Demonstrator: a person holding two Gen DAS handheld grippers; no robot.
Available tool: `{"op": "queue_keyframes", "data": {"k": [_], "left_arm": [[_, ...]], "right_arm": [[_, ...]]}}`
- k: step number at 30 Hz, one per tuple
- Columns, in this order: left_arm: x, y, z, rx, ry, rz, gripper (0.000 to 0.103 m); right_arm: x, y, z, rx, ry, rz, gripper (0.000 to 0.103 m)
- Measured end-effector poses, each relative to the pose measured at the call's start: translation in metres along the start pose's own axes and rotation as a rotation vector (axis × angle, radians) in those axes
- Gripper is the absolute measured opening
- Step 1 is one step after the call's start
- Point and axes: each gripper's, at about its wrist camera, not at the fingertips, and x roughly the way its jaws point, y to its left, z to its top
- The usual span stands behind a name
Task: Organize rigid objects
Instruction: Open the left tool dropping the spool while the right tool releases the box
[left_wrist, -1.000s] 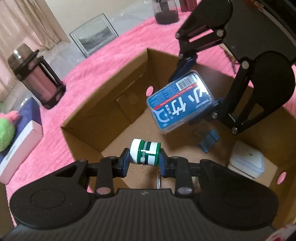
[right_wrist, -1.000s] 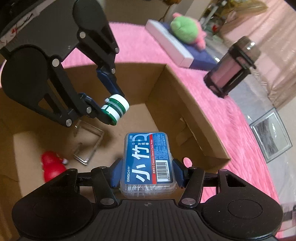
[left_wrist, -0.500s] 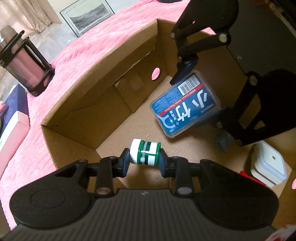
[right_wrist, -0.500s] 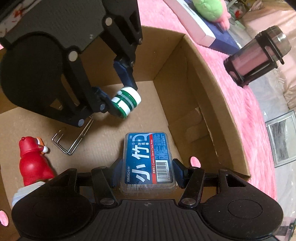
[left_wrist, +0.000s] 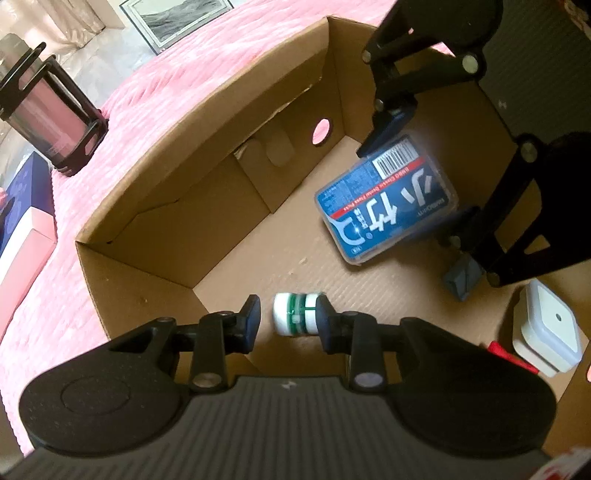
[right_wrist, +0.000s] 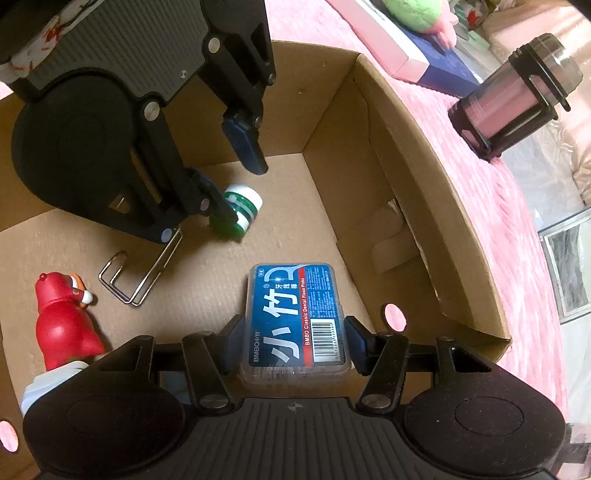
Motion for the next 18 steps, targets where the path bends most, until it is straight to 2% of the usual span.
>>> {"op": "queue_keyframes", "data": {"k": [12, 18], "left_arm": [[-0.0031, -0.0018, 0.0009, 0.008, -0.022, 0.003, 0.028], [-0.0067, -0.0001, 0.0007, -0.013, -0.046, 0.002, 0.028]], "right_arm": [[0.0018, -0.0050, -0.0009, 0.011, -0.005, 0.017, 0.054], [-0.0048, -0.0090, -0.0010, 0.037, -0.047, 0.002, 0.054]]}}
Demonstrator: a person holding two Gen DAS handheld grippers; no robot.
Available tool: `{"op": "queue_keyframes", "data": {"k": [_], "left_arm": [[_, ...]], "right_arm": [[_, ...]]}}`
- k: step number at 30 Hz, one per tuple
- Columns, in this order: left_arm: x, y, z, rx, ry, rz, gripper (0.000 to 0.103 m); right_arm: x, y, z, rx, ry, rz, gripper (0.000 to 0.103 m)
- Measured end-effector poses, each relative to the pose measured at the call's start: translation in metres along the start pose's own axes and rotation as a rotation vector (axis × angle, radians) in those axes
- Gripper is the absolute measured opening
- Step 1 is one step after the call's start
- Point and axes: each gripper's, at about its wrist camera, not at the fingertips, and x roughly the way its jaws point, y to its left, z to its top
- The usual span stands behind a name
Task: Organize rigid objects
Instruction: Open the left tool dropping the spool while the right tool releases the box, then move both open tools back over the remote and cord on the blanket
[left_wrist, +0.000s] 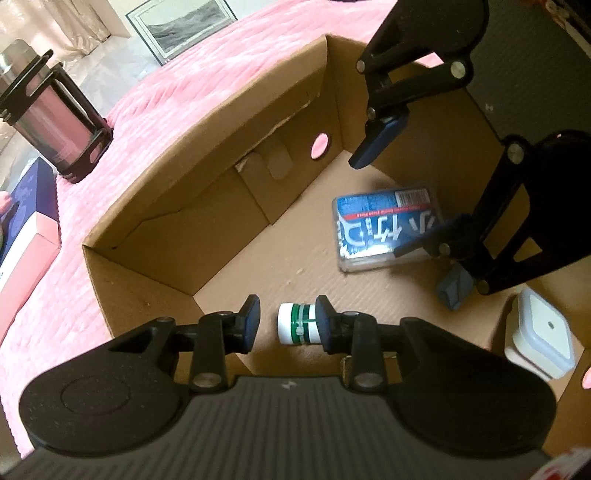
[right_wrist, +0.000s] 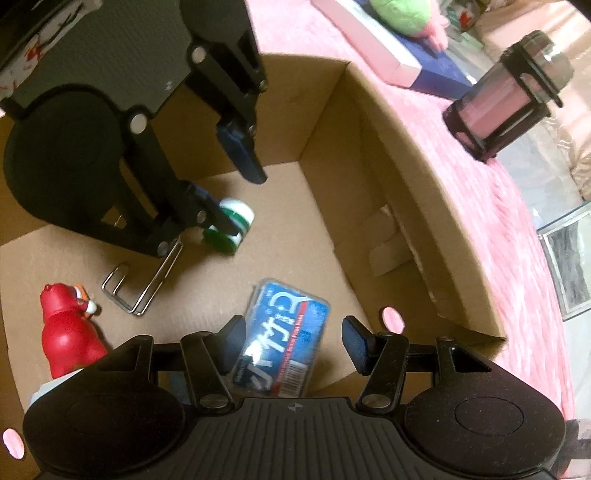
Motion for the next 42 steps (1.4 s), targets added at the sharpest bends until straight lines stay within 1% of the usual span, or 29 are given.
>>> {"op": "queue_keyframes", "data": {"k": [5, 9, 17, 23, 28, 30, 34, 36, 38, 42], "left_arm": [[-0.012, 0.000, -0.001, -0.026, -0.032, 0.008, 0.028], [-0.029, -0.006, -0.004, -0.050, -0.066, 0.011, 0.028], [-0.086, -0.030, -0.011, -0.119, -0.164, 0.032, 0.028], [-0.133, -0.063, -0.017, -0.169, -0.259, 0.029, 0.028], [-0.166, -0.093, -0.019, -0.208, -0.336, 0.015, 0.029], [-0.177, -0.107, -0.021, -0.214, -0.363, 0.014, 0.032], [-0.198, -0.135, -0.025, -0.245, -0.423, 0.012, 0.034], [-0.206, -0.150, -0.027, -0.250, -0.449, 0.019, 0.038], [-0.214, -0.164, -0.028, -0.261, -0.485, 0.014, 0.047], [-0.223, -0.191, -0.031, -0.291, -0.553, -0.027, 0.051]], "right_arm": [[-0.016, 0.002, -0.004, 0.033, -0.055, -0.008, 0.054], [-0.040, 0.009, -0.010, 0.070, -0.130, -0.024, 0.054], [-0.104, 0.039, -0.034, 0.134, -0.273, -0.061, 0.054], [-0.160, 0.061, -0.061, 0.247, -0.394, -0.091, 0.054], [-0.199, 0.080, -0.092, 0.373, -0.478, -0.102, 0.054], [-0.214, 0.087, -0.106, 0.416, -0.509, -0.107, 0.054], [-0.238, 0.099, -0.137, 0.535, -0.572, -0.116, 0.054], [-0.248, 0.108, -0.154, 0.580, -0.594, -0.131, 0.054], [-0.257, 0.120, -0.174, 0.635, -0.613, -0.156, 0.054], [-0.272, 0.137, -0.217, 0.775, -0.641, -0.178, 0.054]]}}
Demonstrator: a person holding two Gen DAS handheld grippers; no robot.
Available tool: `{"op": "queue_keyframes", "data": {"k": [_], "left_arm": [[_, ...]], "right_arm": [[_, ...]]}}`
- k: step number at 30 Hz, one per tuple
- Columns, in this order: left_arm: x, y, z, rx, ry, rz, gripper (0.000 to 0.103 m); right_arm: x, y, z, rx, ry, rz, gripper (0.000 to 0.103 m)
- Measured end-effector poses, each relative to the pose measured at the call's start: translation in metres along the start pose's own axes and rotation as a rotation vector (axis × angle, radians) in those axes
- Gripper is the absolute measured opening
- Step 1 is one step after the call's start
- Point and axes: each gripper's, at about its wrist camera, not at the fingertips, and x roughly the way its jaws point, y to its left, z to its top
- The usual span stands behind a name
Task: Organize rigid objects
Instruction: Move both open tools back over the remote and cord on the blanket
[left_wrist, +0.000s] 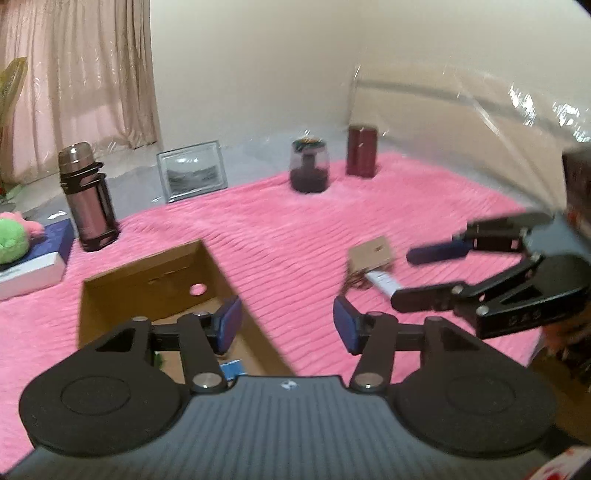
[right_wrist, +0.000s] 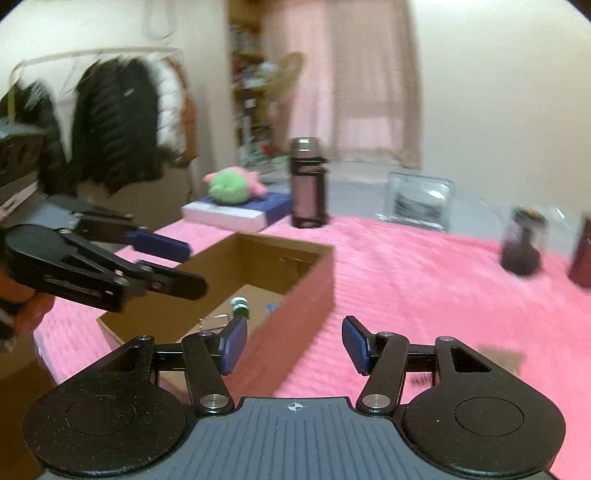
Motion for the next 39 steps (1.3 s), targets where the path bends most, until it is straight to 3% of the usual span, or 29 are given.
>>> {"op": "queue_keyframes", "data": {"k": [8, 16, 24, 39], "left_arm": [[-0.005, -0.048, -0.016, -0.084, -0.065, -0.031, 0.059], [0.015, -0.075, -0.034, -0.167, -0.053, -0.017, 0.062], [0.042, -0.098, -0.041, -0.169, -0.027, 0.022, 0.063], [0.105, -0.119, -0.028, -0.137, 0.033, 0.008, 0.064]], "right_arm": [[-0.063, -0.029, -0.046, 0.136, -0.021, -0.122, 0.054], [-0.093, -0.058, -0.078, 0.231, -0.004, -0.211, 0.054], [-0.104, -0.080, -0.092, 0.291, -0.019, -0.289, 0.054], [-0.080, -0.118, -0.099, 0.349, 0.025, -0.311, 0.054]]}}
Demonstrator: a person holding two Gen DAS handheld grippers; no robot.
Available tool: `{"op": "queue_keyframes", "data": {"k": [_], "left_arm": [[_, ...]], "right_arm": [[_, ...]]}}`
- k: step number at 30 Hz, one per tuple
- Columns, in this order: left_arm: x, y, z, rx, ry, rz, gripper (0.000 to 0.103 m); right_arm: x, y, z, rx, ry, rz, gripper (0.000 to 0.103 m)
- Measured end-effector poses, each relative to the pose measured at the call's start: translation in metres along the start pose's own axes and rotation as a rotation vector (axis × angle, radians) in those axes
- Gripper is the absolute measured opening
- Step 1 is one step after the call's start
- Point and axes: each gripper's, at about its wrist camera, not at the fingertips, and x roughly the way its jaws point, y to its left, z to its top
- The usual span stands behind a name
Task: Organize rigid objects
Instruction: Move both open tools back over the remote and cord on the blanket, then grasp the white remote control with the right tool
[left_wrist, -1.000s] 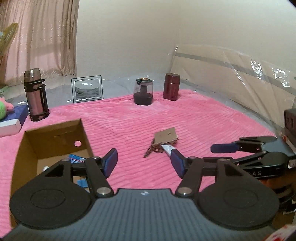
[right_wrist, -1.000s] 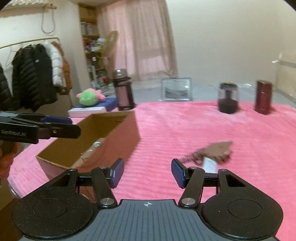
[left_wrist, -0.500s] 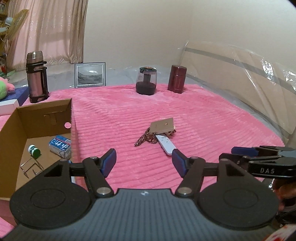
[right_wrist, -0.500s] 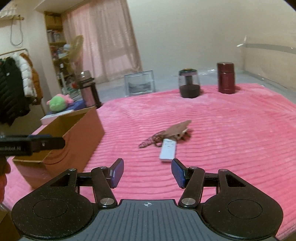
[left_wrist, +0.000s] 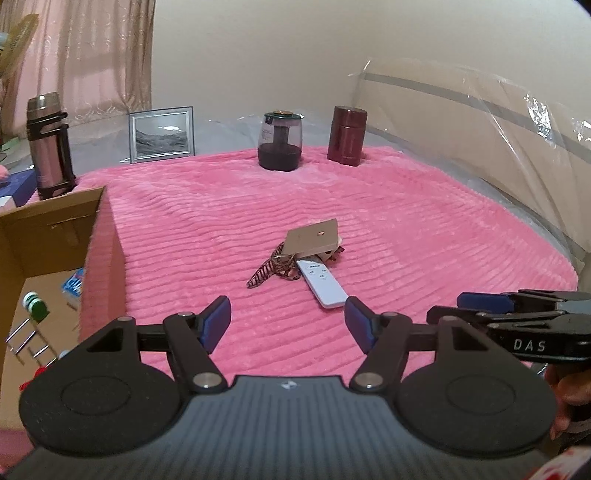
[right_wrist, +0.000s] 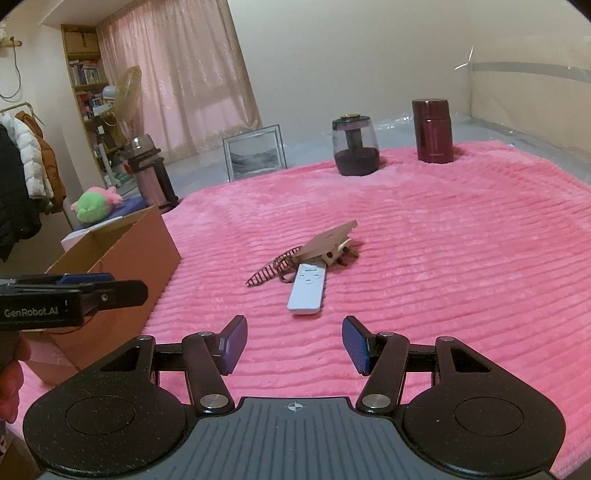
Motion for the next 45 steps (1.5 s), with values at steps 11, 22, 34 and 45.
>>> {"op": "queue_keyframes", "data": {"k": [11, 22, 34, 45], "left_arm": [[0.067, 0.008, 0.021, 0.018, 0.051, 0.015, 0.064], [0.126, 0.029, 0.040, 0.024, 0.099, 0.082, 0.064], [0.148, 0.036, 0.039, 0.000, 0.107, 0.084, 0.067], [0.155, 0.038, 0.036, -0.018, 0.116, 0.080, 0.067]], "right_arm": [[0.065, -0.015, 0.011, -0.012, 0.050, 0.013, 0.054], [0.139, -0.019, 0.018, -0.050, 0.102, -0.011, 0.054], [0.197, -0.019, 0.023, -0.043, 0.134, -0.050, 0.054], [0.204, -0.021, 0.024, -0.094, 0.152, -0.060, 0.037]]}}
